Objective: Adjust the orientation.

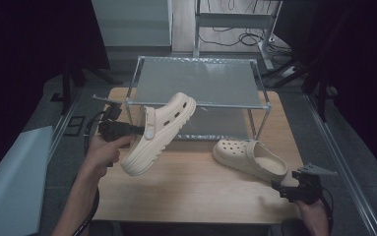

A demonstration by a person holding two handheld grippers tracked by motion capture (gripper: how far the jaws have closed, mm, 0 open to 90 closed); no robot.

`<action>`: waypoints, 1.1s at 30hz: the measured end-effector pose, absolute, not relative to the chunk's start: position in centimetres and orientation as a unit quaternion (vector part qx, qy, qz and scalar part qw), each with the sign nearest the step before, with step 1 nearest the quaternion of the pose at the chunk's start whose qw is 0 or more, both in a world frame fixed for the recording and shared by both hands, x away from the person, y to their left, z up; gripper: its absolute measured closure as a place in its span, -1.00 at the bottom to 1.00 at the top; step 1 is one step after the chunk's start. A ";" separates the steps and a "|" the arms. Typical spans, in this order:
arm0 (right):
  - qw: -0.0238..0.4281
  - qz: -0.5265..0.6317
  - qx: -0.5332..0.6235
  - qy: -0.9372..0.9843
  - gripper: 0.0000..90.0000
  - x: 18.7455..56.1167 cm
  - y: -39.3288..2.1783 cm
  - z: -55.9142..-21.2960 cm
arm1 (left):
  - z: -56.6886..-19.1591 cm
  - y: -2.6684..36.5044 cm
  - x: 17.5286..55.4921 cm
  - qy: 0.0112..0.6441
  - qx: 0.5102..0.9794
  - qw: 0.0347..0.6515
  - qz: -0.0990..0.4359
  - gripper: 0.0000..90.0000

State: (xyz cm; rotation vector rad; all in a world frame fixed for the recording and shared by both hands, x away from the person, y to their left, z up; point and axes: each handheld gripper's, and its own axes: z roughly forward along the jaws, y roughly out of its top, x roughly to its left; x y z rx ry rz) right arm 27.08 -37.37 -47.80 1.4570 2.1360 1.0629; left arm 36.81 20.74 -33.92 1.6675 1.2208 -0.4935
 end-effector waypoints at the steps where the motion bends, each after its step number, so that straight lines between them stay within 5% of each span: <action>1: 0.173 0.376 0.514 0.751 -0.94 27.1 -37.4 -47.8 | -33.4 20.7 37.2 0.504 0.680 0.493 -0.202 0.70; 33: 0.174 0.383 0.513 0.748 -0.94 27.1 -37.6 -47.6 | -31.8 18.2 46.8 0.582 0.594 0.529 -0.169 0.69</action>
